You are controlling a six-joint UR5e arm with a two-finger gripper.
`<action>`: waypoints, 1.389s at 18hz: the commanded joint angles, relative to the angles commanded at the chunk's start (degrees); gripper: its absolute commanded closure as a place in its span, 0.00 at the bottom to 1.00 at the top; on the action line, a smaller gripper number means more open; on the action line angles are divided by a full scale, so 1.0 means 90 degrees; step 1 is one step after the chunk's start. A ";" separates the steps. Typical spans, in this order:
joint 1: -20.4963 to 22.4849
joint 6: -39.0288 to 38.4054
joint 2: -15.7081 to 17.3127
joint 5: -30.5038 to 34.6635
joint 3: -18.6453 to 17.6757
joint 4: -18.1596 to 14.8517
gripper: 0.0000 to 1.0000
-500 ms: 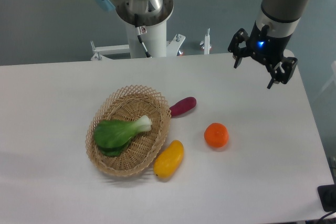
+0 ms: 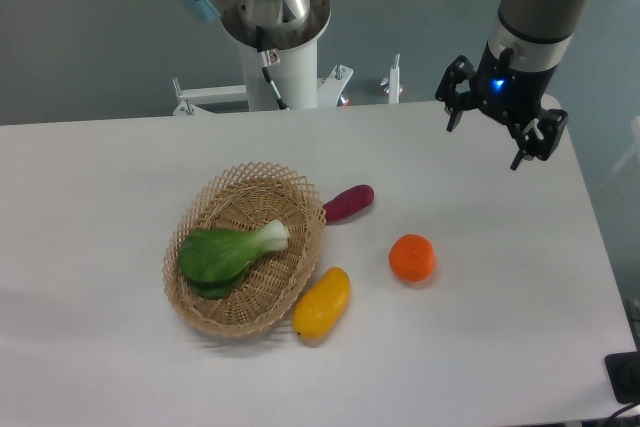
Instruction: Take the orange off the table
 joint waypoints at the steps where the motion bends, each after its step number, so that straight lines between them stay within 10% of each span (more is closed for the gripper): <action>1: 0.0000 -0.0117 0.0000 0.0000 0.0000 -0.0010 0.00; 8: -0.0117 -0.1610 -0.0098 -0.0244 -0.0184 0.0272 0.00; 13: -0.0244 -0.2392 -0.0117 -0.0283 -0.1239 0.2253 0.00; 25: -0.0342 -0.2647 -0.0957 -0.0234 -0.1786 0.2968 0.00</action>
